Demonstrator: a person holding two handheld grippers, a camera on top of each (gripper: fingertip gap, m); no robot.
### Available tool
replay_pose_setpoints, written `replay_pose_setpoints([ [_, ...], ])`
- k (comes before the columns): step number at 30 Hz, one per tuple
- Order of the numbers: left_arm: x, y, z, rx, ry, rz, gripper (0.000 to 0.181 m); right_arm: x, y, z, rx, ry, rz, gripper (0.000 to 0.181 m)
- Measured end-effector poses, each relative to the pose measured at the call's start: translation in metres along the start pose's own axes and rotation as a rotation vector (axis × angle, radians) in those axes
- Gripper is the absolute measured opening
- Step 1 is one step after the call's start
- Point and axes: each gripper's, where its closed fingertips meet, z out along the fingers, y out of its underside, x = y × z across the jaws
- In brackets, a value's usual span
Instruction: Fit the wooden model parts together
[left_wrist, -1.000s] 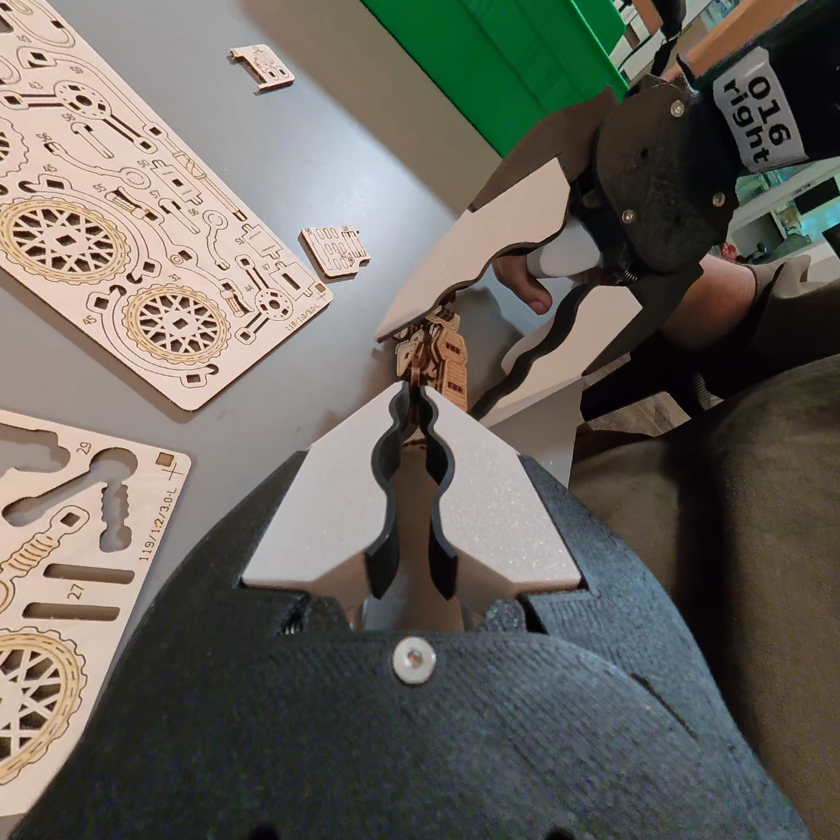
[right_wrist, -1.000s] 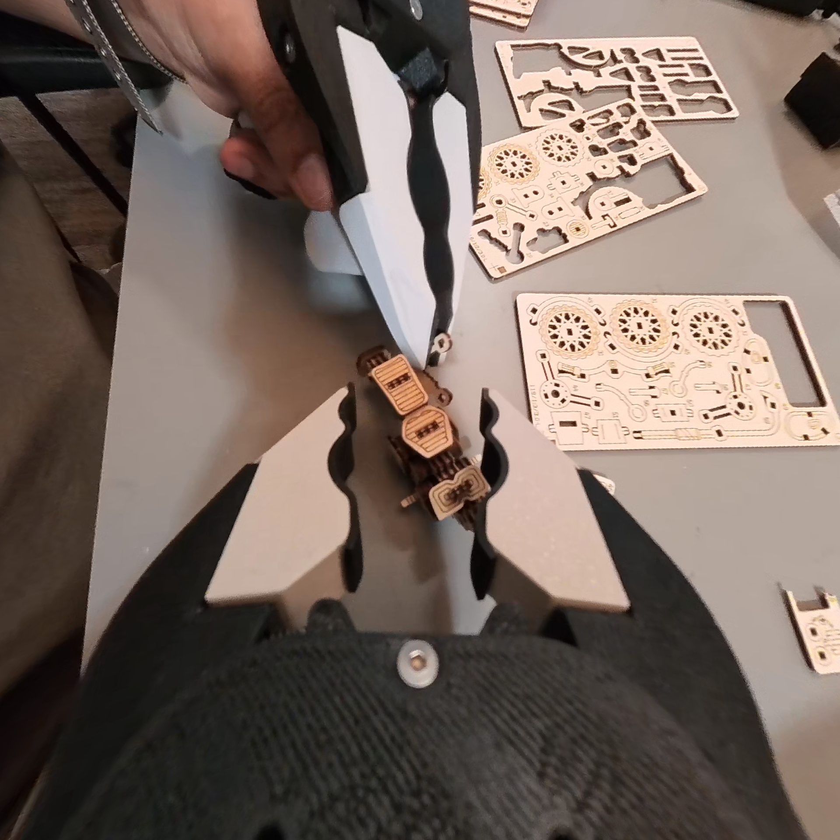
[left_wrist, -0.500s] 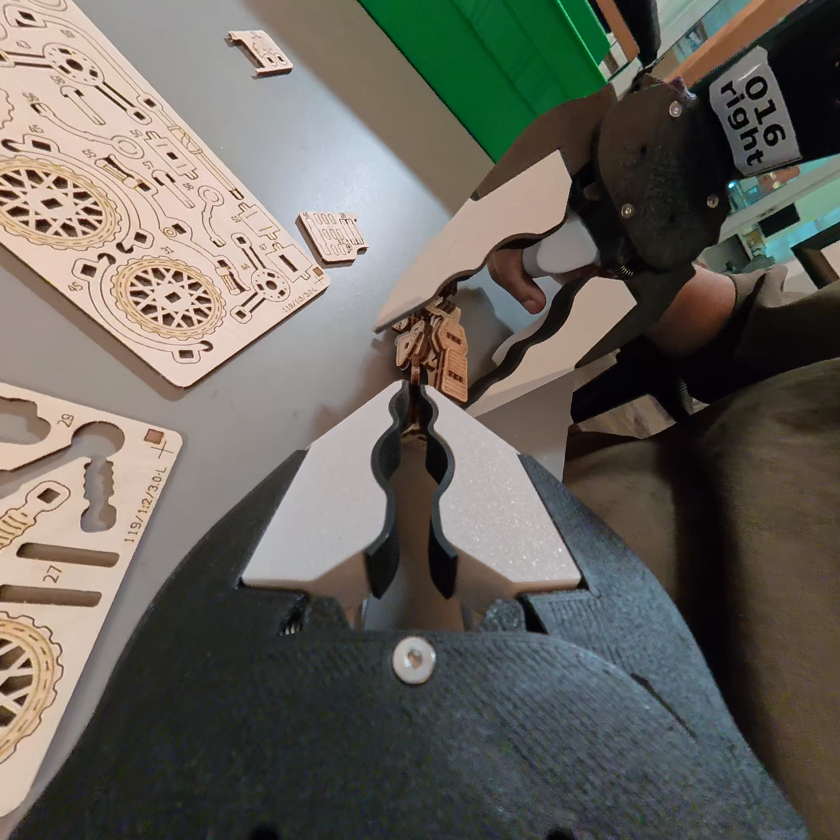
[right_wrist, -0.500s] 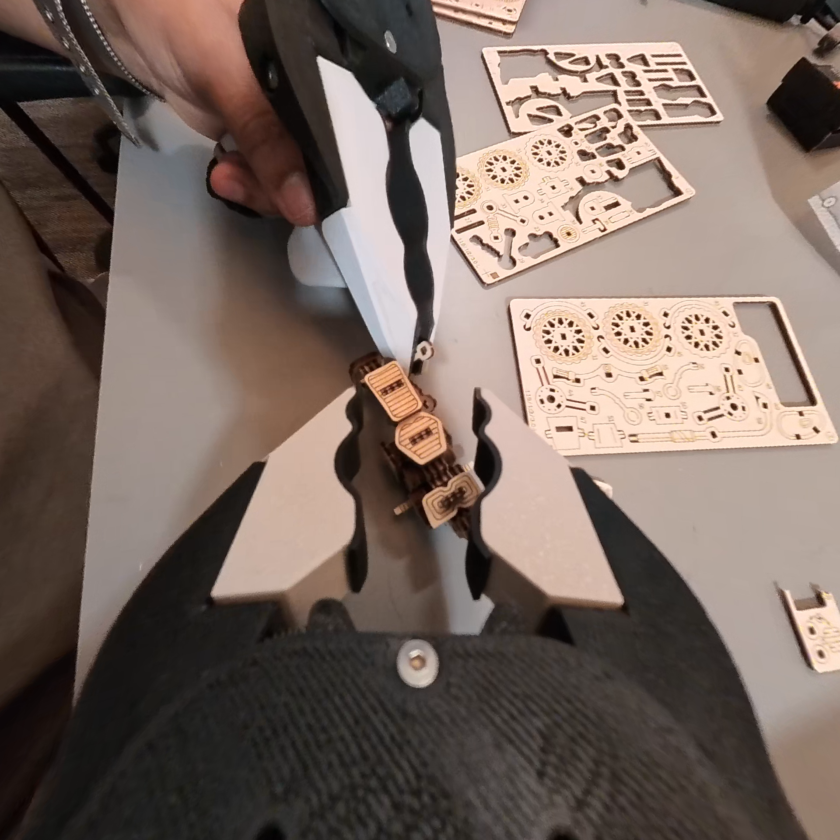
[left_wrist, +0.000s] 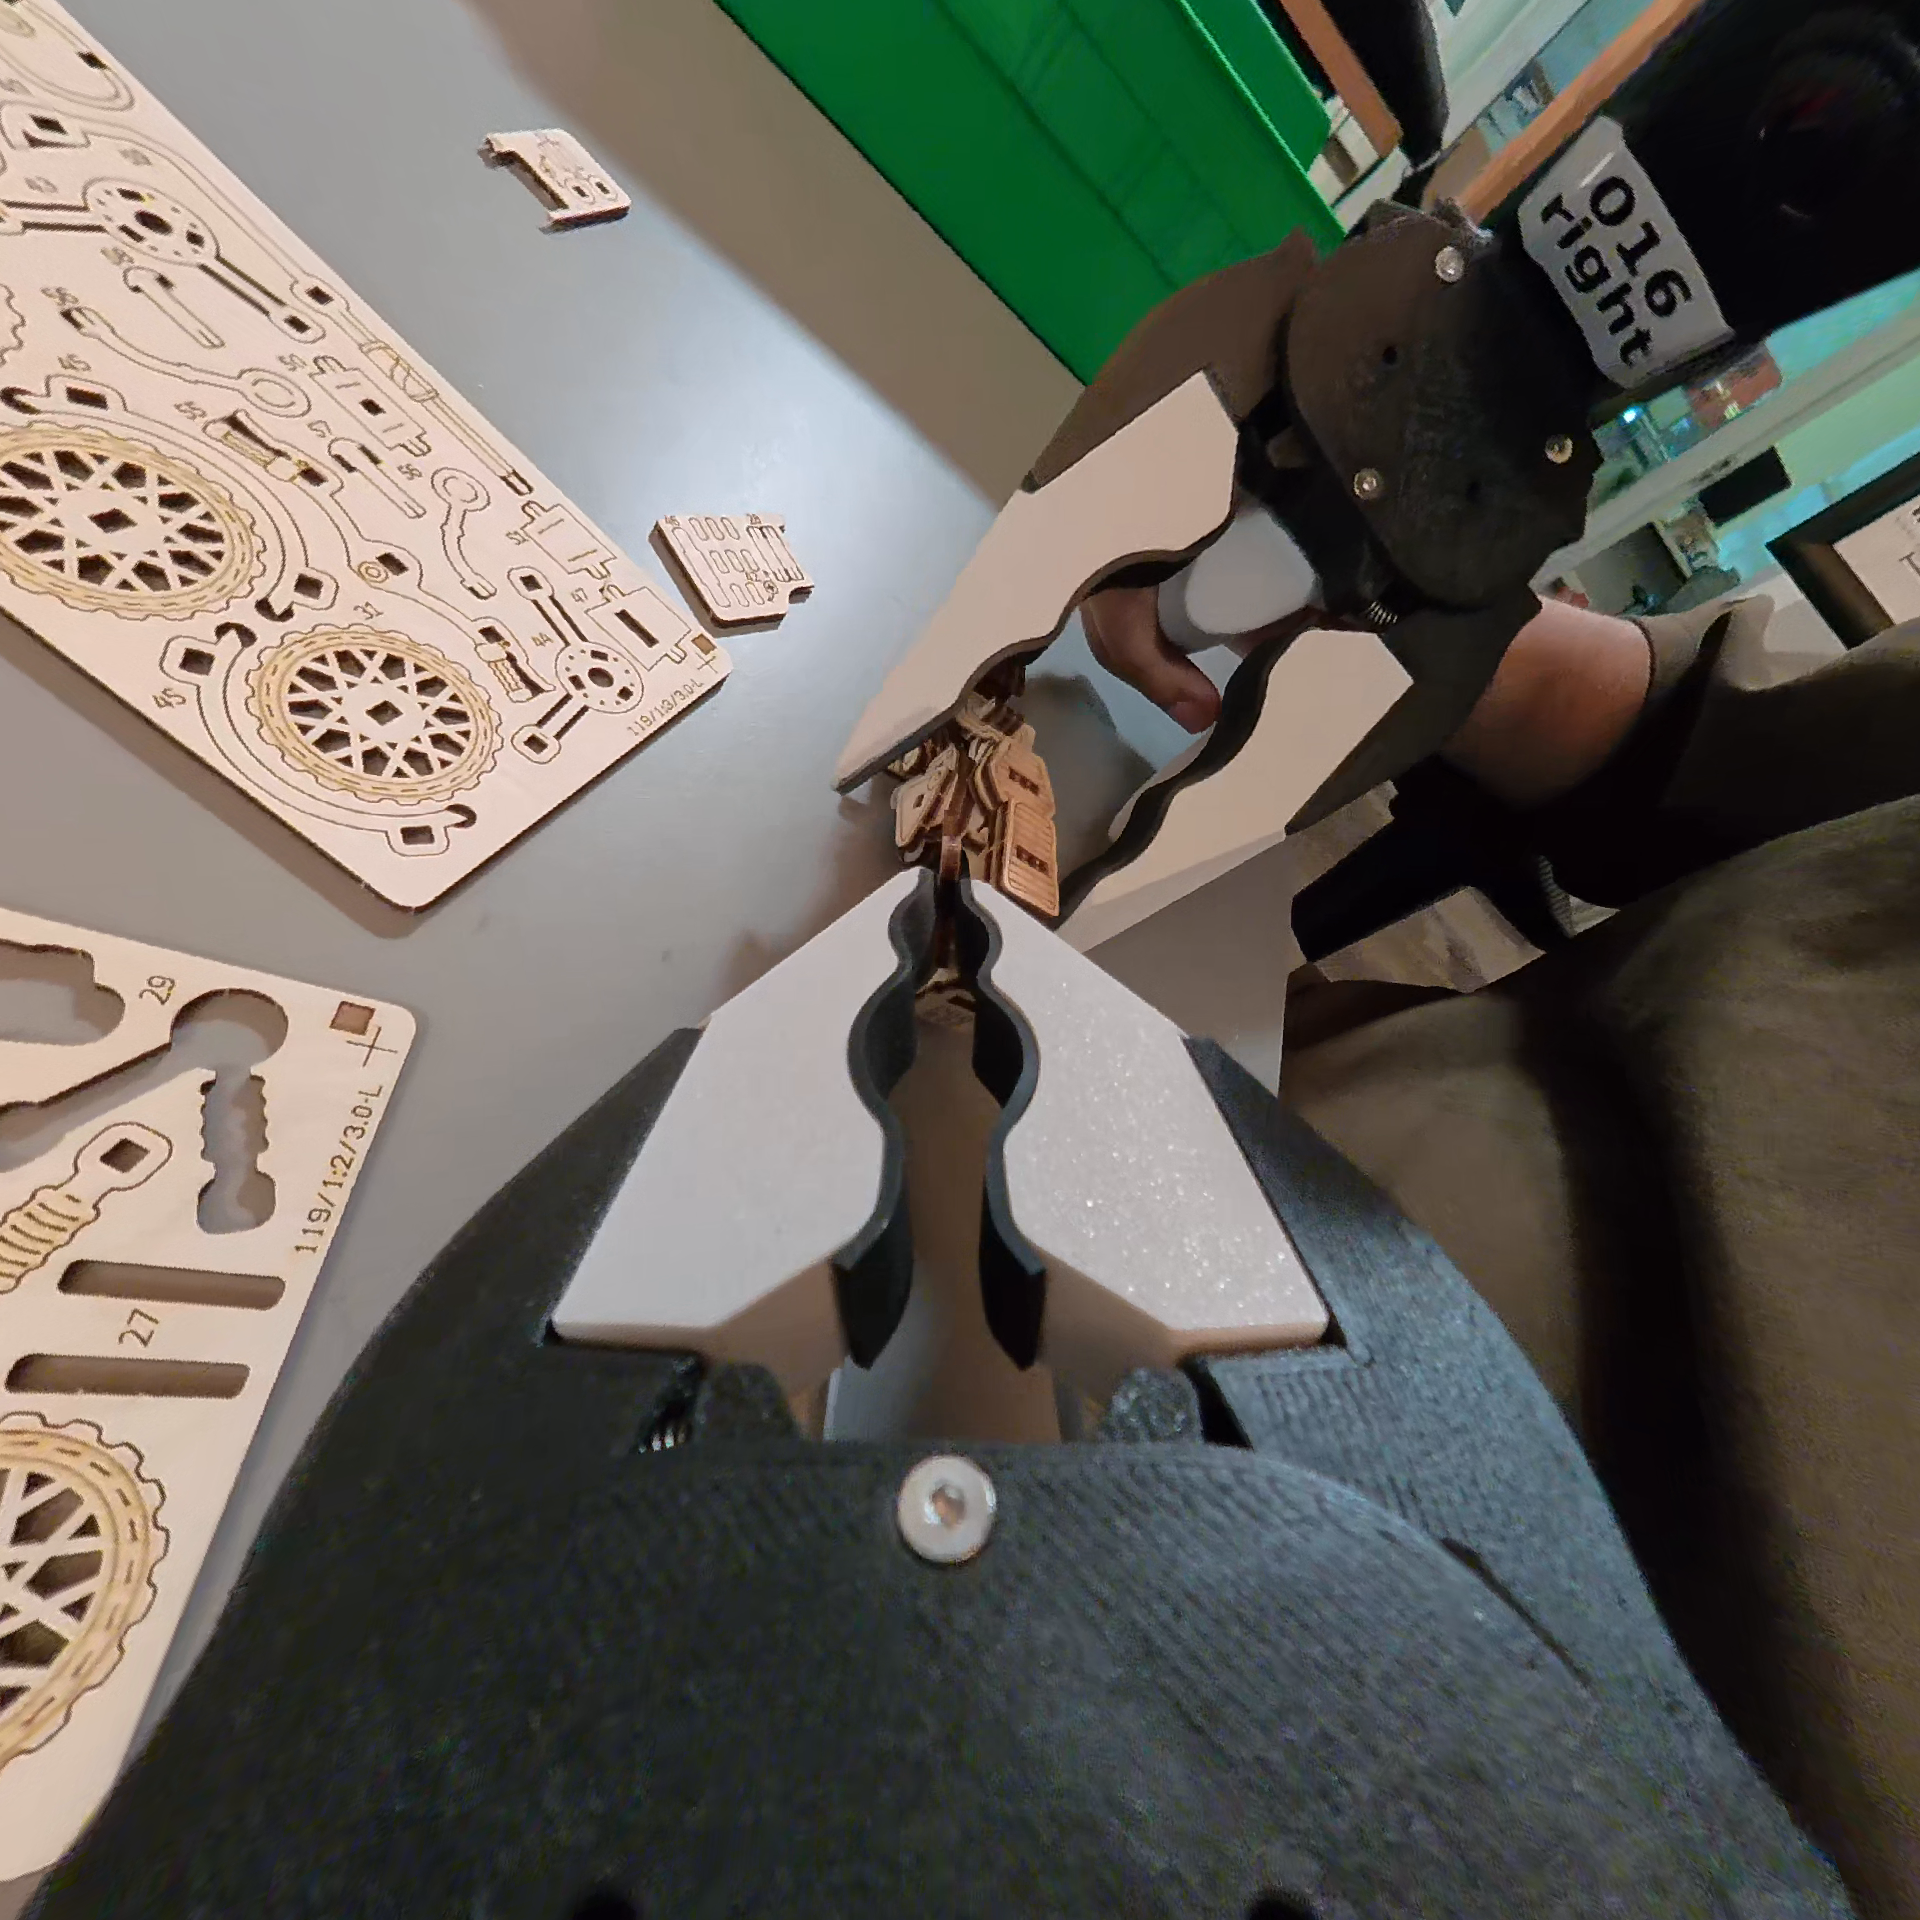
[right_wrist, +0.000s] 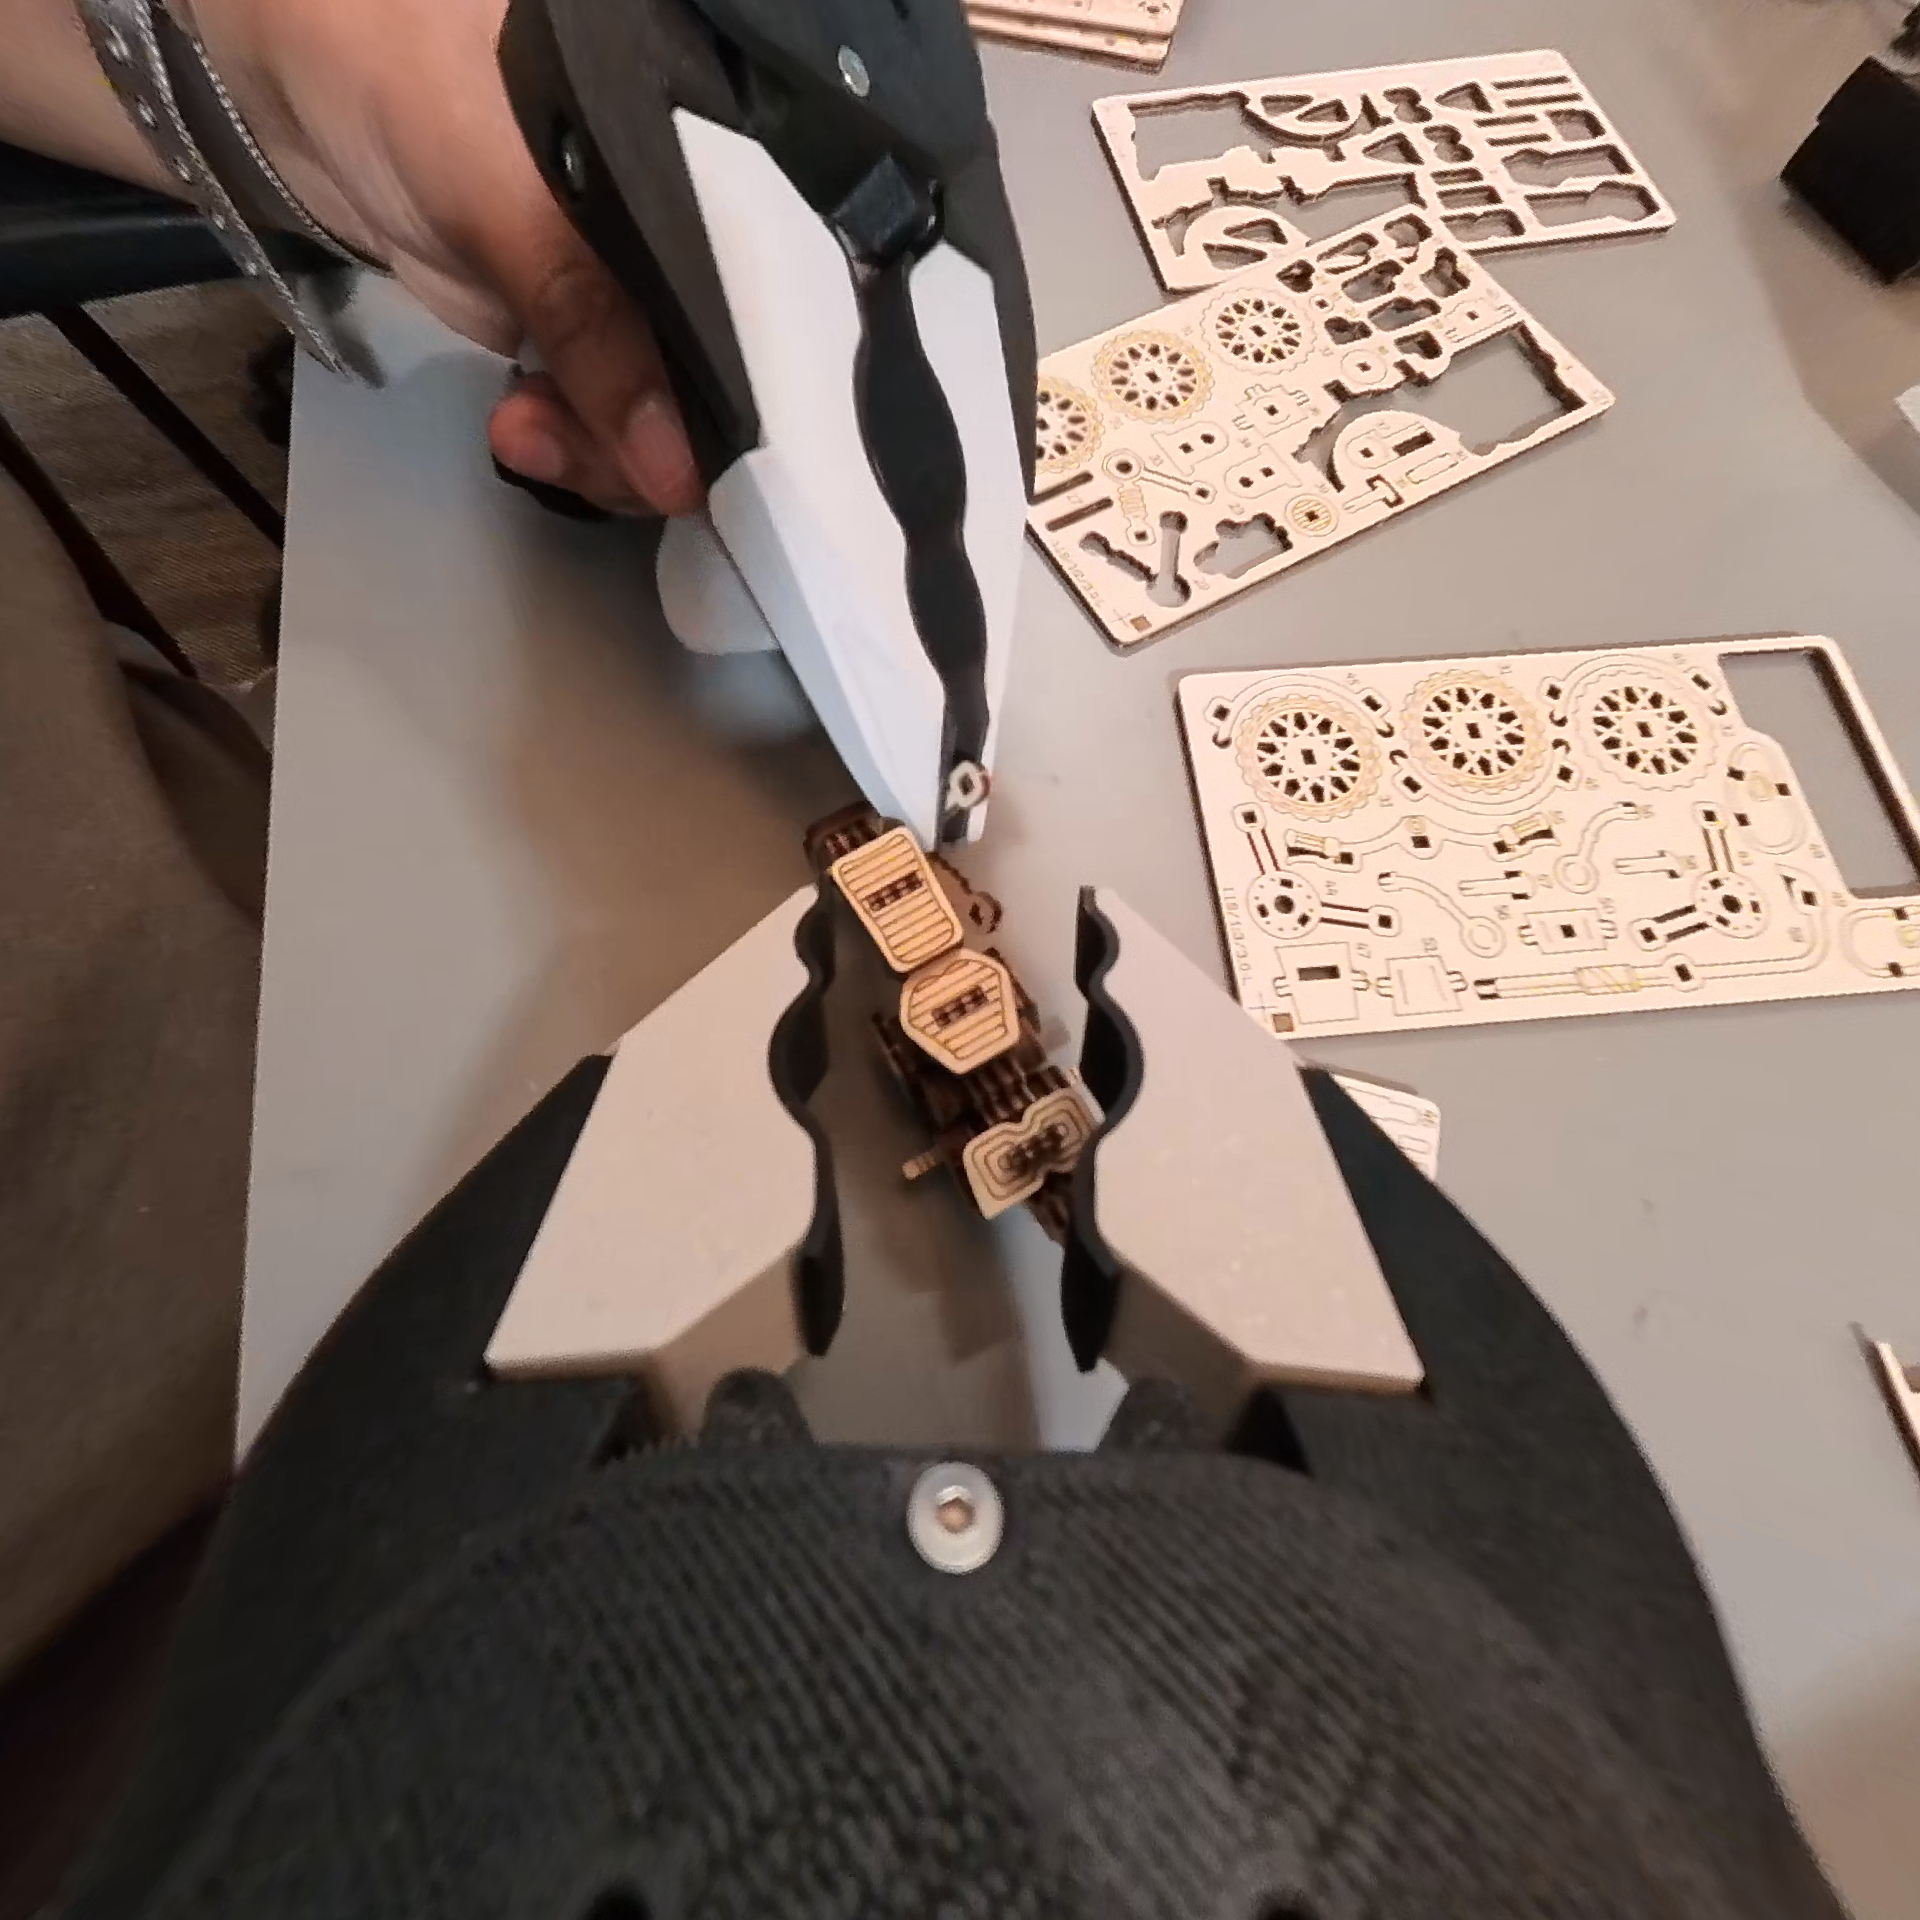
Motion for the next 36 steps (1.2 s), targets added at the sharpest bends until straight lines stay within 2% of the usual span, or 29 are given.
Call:
replay_pose_setpoints([
  [11, 0.002, 0.004, -0.002, -0.026, -0.011, 0.097, 0.0, -0.003, 0.001, 0.002, -0.001, -0.026, 0.03, 0.045],
  [22, 0.004, 0.003, -0.002, -0.018, 0.049, 0.075, 0.0, -0.008, -0.002, 0.001, 0.023, -0.055, 0.028, 0.038],
  [33, 0.004, 0.008, 0.0, -0.059, -0.005, 0.177, 0.0, -0.015, -0.001, 0.003, 0.027, -0.062, -0.085, 0.025],
  [36, 0.004, 0.008, 0.0, -0.06, -0.002, 0.177, 0.003, -0.016, -0.002, 0.003, 0.035, -0.07, -0.09, 0.016],
])
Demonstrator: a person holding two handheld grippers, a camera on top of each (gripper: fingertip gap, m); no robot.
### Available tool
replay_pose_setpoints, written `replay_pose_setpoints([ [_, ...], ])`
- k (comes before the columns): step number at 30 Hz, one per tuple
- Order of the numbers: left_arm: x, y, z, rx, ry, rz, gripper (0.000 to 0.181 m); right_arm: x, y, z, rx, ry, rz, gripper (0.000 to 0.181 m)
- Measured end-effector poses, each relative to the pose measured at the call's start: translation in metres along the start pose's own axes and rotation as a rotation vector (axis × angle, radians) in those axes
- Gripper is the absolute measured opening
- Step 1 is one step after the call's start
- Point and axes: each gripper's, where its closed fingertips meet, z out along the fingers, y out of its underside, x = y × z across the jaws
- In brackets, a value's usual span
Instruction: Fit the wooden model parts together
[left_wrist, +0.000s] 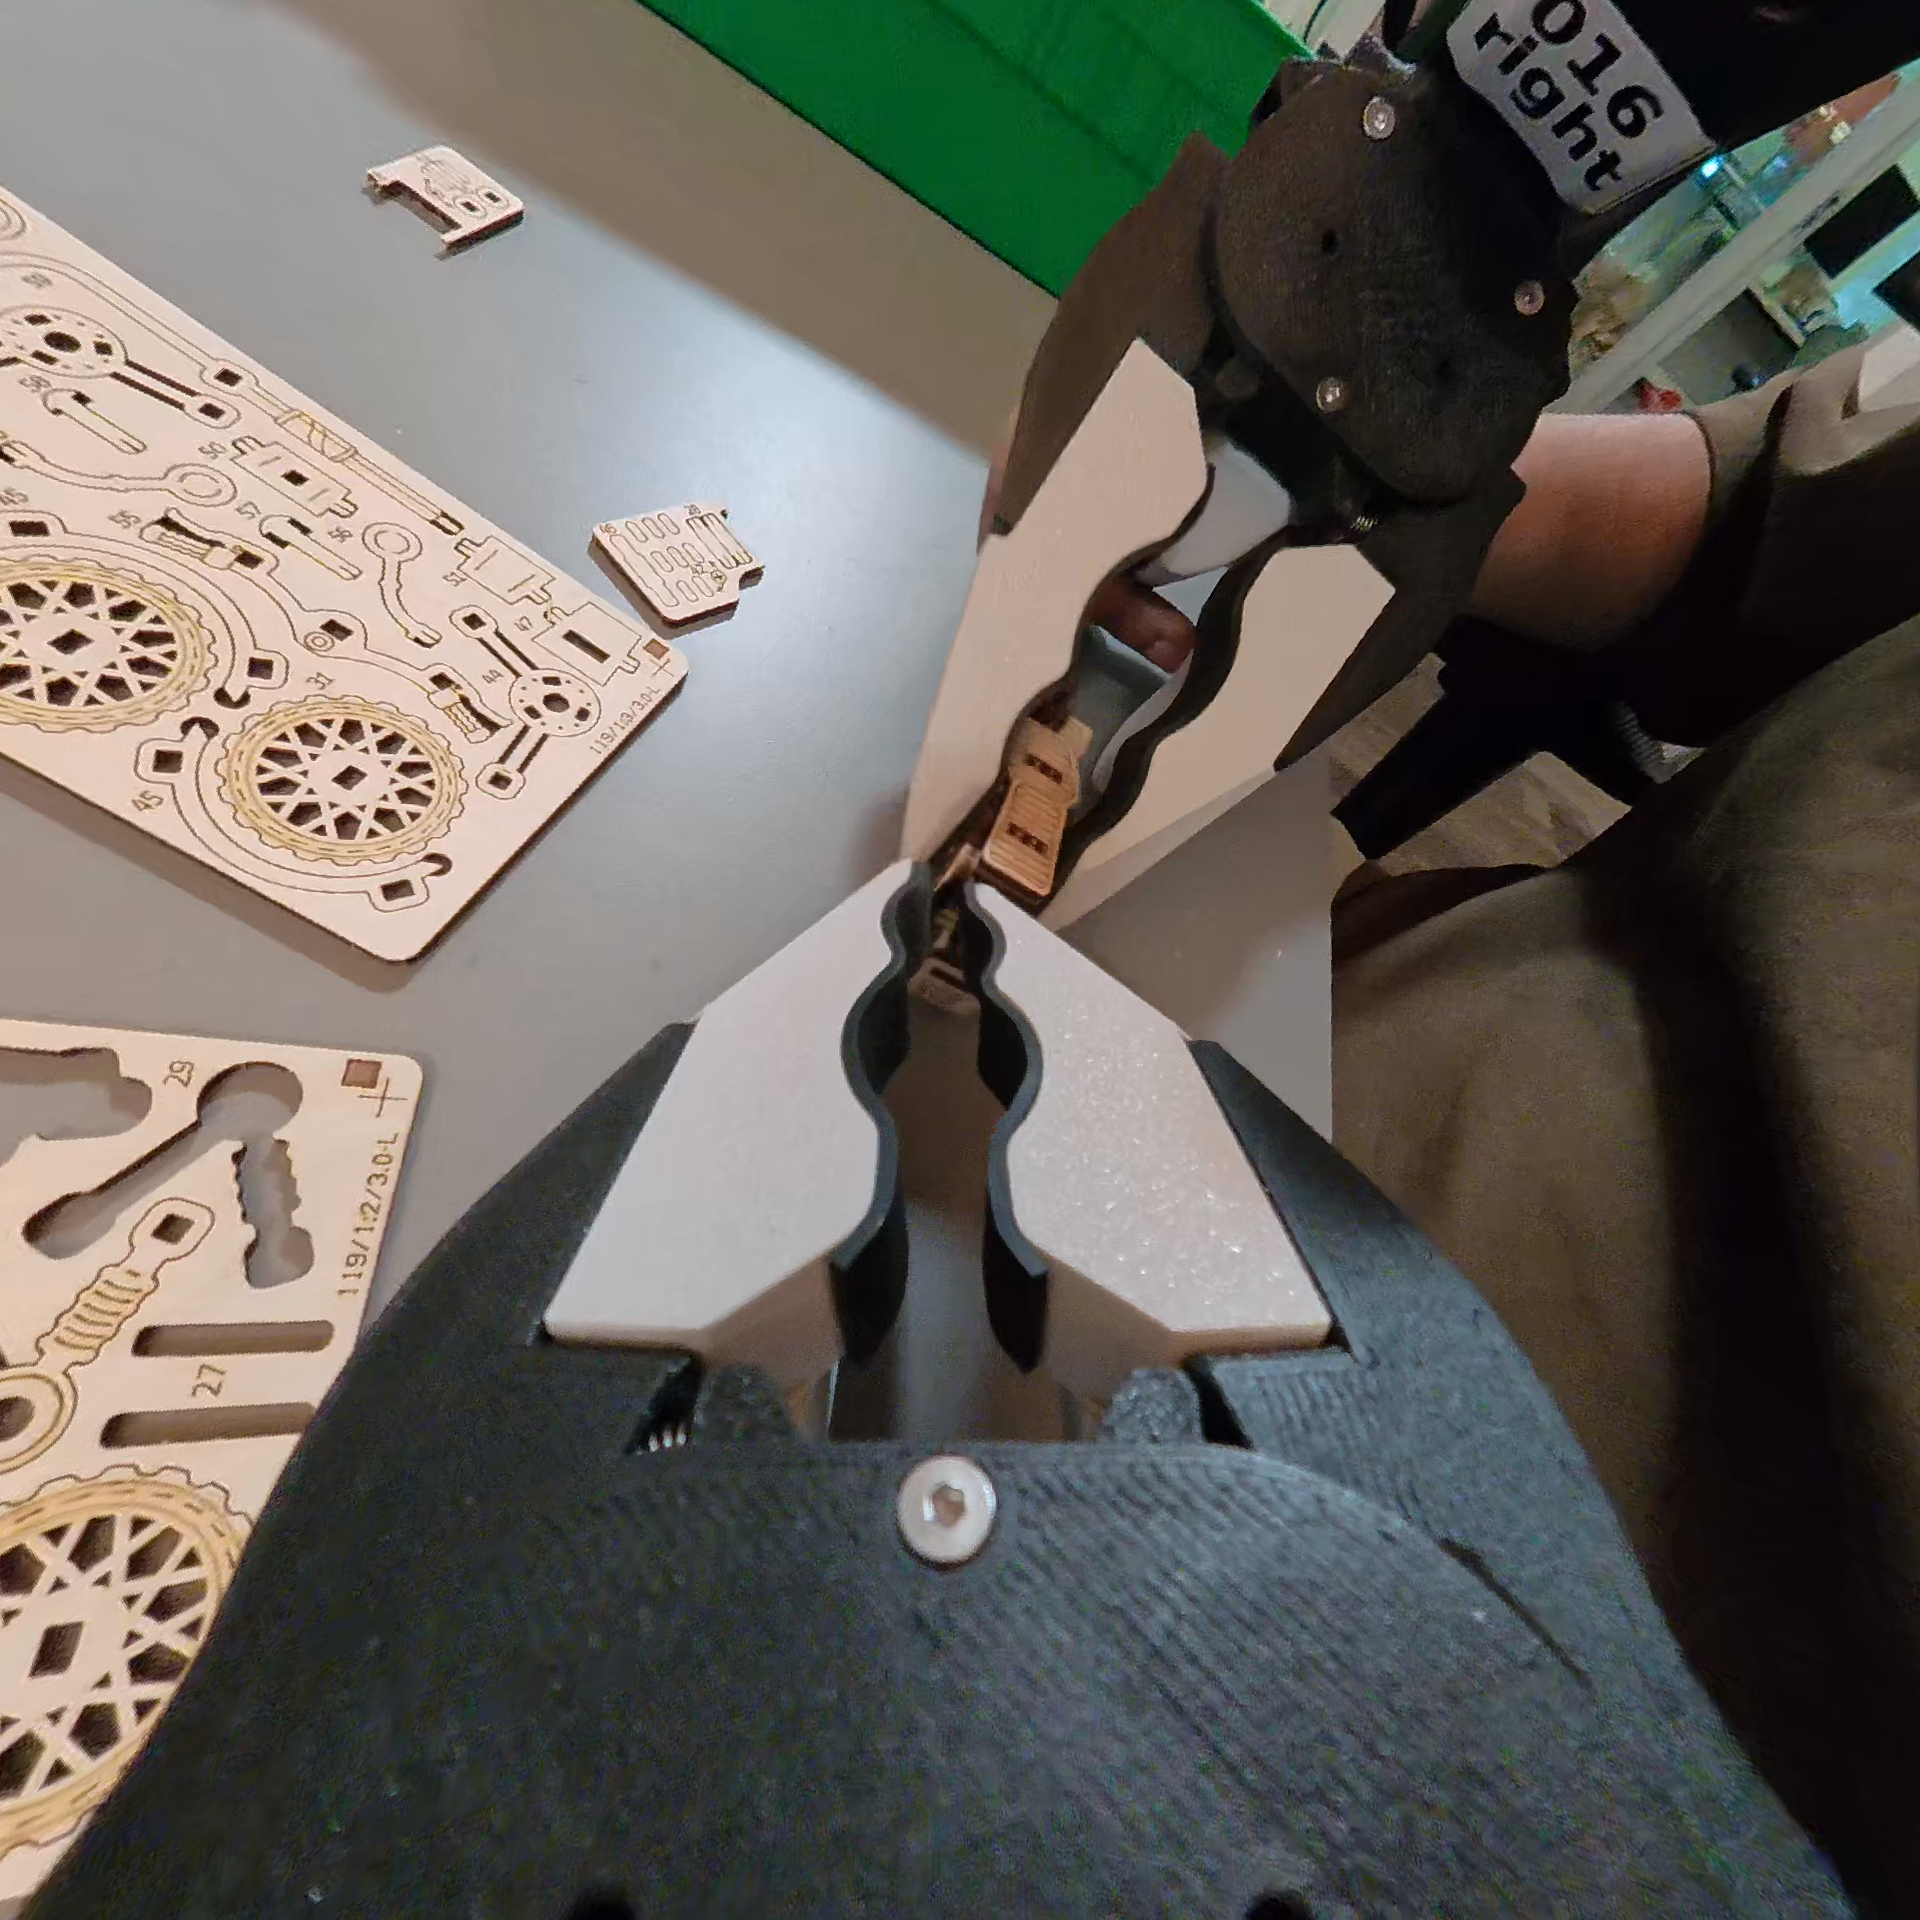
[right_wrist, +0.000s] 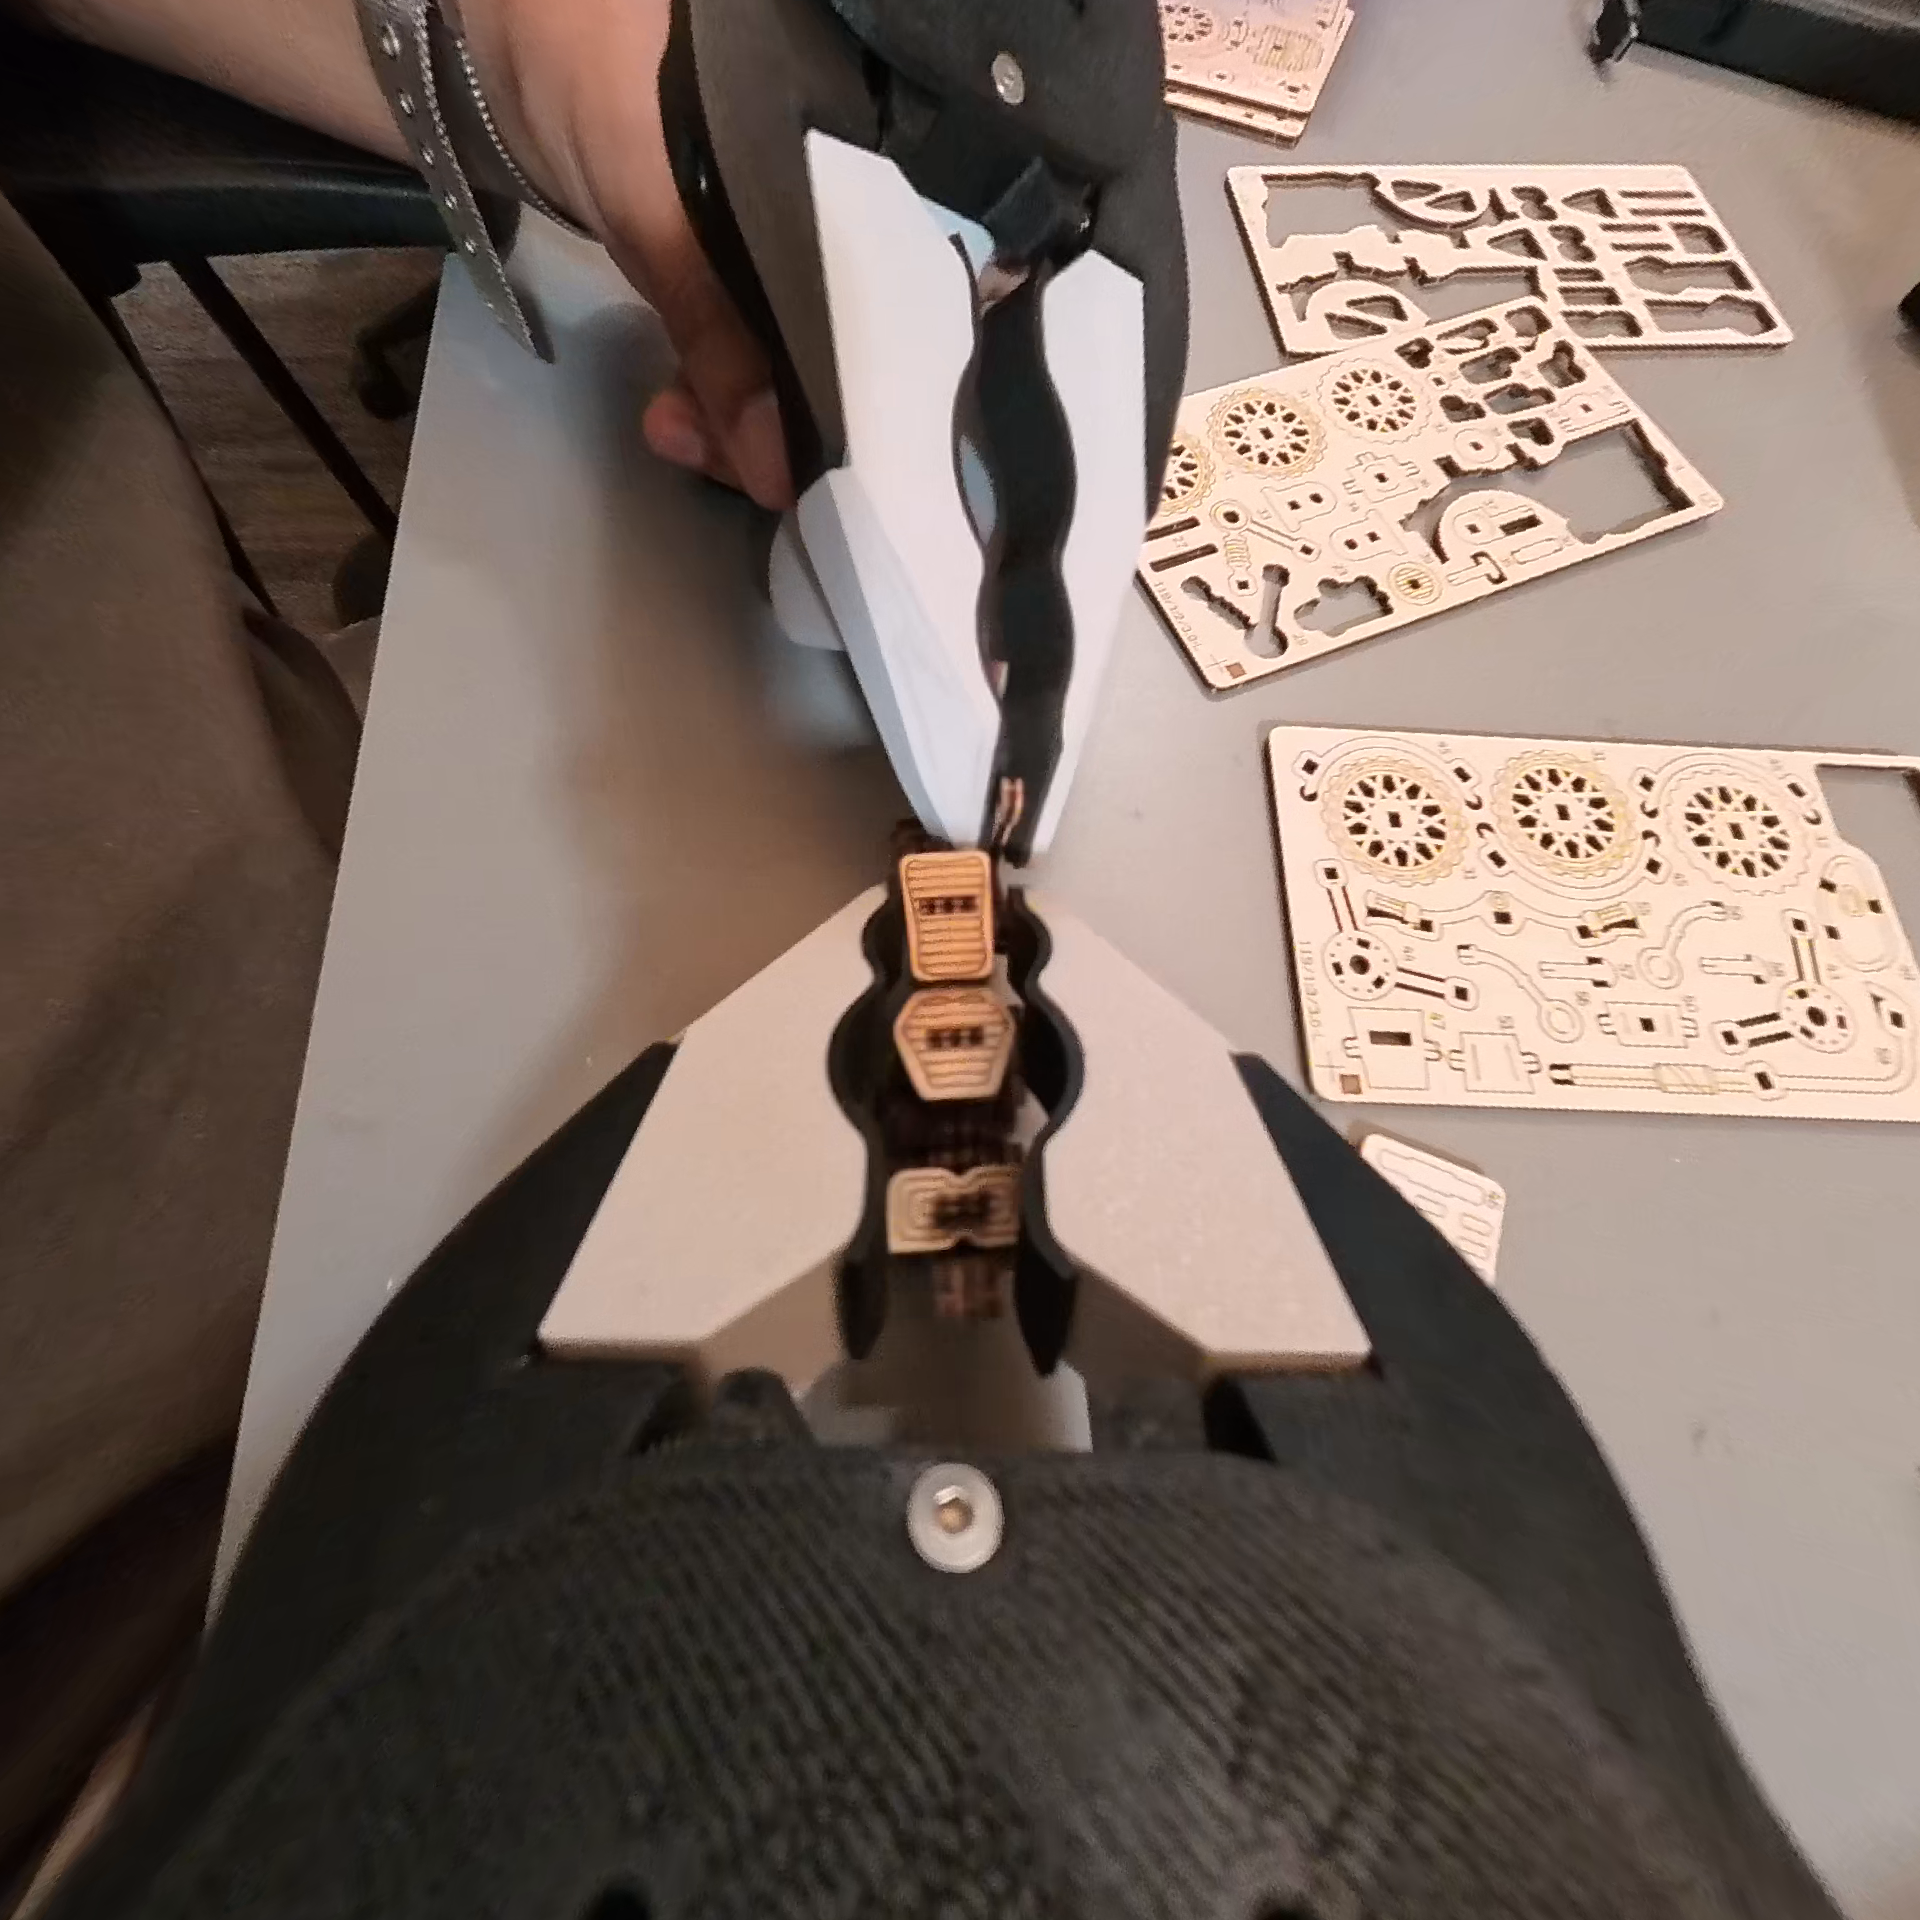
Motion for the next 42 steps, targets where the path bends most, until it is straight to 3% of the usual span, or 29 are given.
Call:
replay_pose_setpoints([
  [8, 0.003, 0.0, -0.001, 0.004, 0.066, -0.047, 0.009, -0.001, 0.0, 0.0, 0.005, -0.023, 0.024, 0.016],
  [12, 0.009, 0.004, -0.003, -0.023, 0.14, -0.078, 0.033, 0.001, 0.001, -0.001, 0.006, -0.02, 0.041, 0.016],
  [16, 0.011, 0.016, 0.003, -0.1, 0.135, -0.059, 0.041, 0.002, 0.0, -0.003, 0.025, -0.033, 0.068, 0.015],
  [21, 0.013, 0.014, 0.003, -0.091, 0.122, -0.018, 0.036, -0.001, -0.01, -0.008, 0.1, -0.078, 0.111, 0.016],
  [25, 0.013, 0.006, 0.001, -0.044, 0.104, 0.017, 0.02, -0.001, -0.018, -0.012, 0.158, -0.1, 0.144, 0.016],
  [40, 0.014, 0.004, -0.001, -0.027, 0.129, 0.005, 0.018, -0.003, -0.021, -0.018, 0.203, -0.173, 0.222, 0.017],
  [42, 0.014, 0.004, -0.001, -0.026, 0.13, 0.001, 0.024, -0.004, -0.021, -0.019, 0.207, -0.184, 0.235, 0.018],
])
